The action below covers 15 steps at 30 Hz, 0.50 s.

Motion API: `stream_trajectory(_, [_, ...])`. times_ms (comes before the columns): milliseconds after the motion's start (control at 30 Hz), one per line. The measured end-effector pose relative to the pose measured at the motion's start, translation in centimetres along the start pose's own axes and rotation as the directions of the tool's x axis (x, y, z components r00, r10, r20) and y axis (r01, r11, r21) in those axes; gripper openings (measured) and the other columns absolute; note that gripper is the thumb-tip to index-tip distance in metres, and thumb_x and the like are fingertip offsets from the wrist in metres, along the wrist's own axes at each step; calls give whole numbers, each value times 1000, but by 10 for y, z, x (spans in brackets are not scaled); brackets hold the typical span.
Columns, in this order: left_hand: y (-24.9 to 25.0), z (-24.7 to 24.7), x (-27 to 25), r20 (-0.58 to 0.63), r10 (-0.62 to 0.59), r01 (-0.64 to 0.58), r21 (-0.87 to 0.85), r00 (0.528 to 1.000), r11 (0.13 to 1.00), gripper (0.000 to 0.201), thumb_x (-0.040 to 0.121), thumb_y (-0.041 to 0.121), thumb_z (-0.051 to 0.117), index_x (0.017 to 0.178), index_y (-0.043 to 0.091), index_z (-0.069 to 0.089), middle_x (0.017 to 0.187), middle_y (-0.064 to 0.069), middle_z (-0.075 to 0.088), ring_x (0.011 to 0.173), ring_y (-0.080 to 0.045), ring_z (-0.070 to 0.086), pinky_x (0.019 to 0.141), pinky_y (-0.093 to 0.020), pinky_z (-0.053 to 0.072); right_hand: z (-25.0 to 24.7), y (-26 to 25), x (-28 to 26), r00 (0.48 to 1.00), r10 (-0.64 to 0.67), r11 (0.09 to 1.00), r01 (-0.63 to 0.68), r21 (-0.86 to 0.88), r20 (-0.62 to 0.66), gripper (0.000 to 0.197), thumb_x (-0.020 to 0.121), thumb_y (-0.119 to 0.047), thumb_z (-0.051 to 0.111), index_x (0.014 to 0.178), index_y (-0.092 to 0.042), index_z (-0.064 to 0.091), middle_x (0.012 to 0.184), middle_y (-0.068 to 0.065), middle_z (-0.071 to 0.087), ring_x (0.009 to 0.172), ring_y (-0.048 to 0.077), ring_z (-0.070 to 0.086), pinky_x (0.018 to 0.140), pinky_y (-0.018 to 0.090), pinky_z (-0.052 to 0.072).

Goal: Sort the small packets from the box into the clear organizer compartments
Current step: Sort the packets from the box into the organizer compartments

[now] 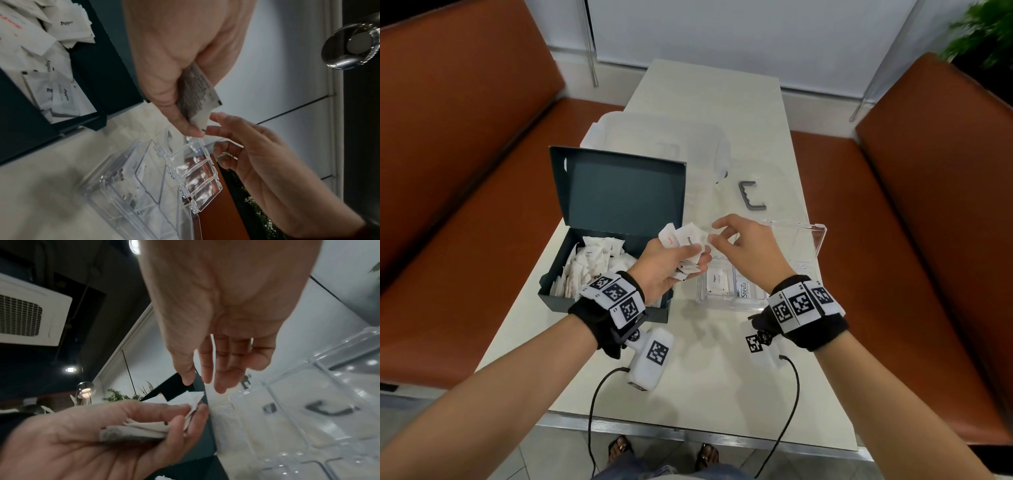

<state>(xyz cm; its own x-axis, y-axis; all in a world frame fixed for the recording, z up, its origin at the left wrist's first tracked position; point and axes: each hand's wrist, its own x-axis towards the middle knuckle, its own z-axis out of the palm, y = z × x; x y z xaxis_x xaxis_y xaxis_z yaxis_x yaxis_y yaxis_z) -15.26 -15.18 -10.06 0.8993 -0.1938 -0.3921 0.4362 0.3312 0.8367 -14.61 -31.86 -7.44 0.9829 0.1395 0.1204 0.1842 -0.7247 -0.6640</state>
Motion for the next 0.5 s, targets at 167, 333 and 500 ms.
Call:
stream_trajectory(167, [1, 6, -1, 11, 28, -28, 25, 1000, 999, 19, 83, 2, 73, 101, 2, 67, 91, -12, 74, 81, -21, 73, 66, -28, 58, 5, -4, -1, 992, 120, 979, -125, 162, 40, 18, 88, -26, 64, 104, -18, 67, 84, -4, 66, 77, 11, 62, 69, 18, 43])
stream_trajectory(333, [1, 3, -4, -15, 5, -5, 14, 1000, 1000, 23, 78, -4, 75, 98, 0, 66, 89, -14, 75, 85, -24, 74, 63, -27, 57, 4, -2, -4, 978, 203, 904, -205, 374, 46, 9, 85, -10, 65, 82, -18, 69, 66, -7, 66, 53, 1, 60, 54, 17, 49])
stream_trajectory(500, [2, 3, -10, 8, 9, -9, 13, 1000, 1000, 25, 77, -6, 75, 100, 1, 66, 91, -16, 74, 83, -25, 74, 61, -27, 57, 5, -8, -3, 972, 218, 860, -234, 454, 88, 8, 85, -21, 68, 93, -18, 68, 72, -3, 66, 56, 6, 60, 54, 22, 49])
